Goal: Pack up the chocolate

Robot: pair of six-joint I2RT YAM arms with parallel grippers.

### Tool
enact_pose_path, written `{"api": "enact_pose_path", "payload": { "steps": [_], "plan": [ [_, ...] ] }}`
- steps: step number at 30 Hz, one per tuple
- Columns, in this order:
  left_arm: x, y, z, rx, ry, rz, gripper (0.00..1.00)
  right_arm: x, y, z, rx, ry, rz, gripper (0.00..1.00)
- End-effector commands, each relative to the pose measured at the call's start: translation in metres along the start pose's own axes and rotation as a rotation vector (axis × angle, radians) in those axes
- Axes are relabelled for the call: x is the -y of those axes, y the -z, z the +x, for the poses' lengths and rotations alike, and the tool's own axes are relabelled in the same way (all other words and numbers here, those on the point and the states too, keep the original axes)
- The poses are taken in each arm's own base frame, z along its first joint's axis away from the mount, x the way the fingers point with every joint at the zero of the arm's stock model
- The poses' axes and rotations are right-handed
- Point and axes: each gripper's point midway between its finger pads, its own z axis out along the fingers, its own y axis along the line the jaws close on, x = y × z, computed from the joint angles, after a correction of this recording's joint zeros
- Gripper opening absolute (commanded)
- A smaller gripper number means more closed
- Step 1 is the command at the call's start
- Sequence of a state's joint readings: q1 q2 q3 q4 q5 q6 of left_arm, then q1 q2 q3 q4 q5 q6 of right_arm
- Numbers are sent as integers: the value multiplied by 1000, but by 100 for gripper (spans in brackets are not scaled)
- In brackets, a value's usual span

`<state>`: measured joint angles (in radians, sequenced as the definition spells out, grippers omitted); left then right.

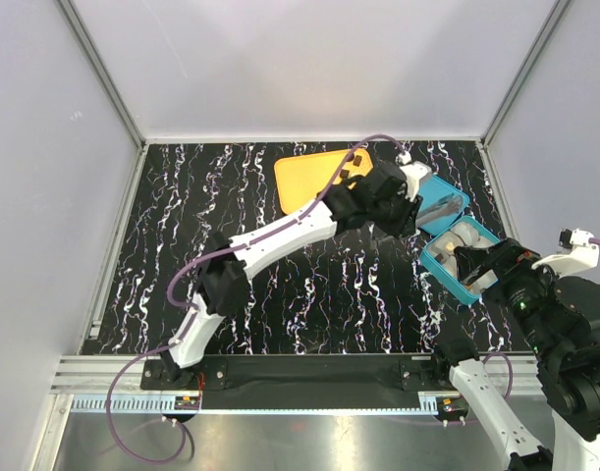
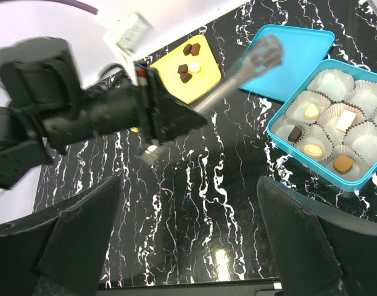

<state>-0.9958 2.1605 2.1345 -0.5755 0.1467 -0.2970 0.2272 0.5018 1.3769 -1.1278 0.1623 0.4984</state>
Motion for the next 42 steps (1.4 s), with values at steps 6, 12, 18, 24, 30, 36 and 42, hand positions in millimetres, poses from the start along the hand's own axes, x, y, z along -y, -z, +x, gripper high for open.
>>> {"api": "enact_pose_path", "payload": {
  "steps": [6,12,18,24,30,36,42],
  "plan": [
    [63,-27,-3,46,-13,170,36,-7,10,-7,24,-9,-41,100],
    [84,-40,13,26,-37,221,37,-8,10,-5,22,-12,-47,100],
    [100,-51,24,19,-60,268,37,-9,10,-7,23,-12,-52,99],
    [109,-64,29,25,-70,301,38,-9,9,-6,19,-10,-53,100],
    [108,-77,35,18,-69,307,38,-9,8,-7,22,-5,-47,100],
    [107,-87,46,4,-67,309,38,-8,6,-6,19,-1,-46,100],
    [105,-94,52,-5,-69,307,39,-7,7,-7,23,1,-43,100]
  ]
}}
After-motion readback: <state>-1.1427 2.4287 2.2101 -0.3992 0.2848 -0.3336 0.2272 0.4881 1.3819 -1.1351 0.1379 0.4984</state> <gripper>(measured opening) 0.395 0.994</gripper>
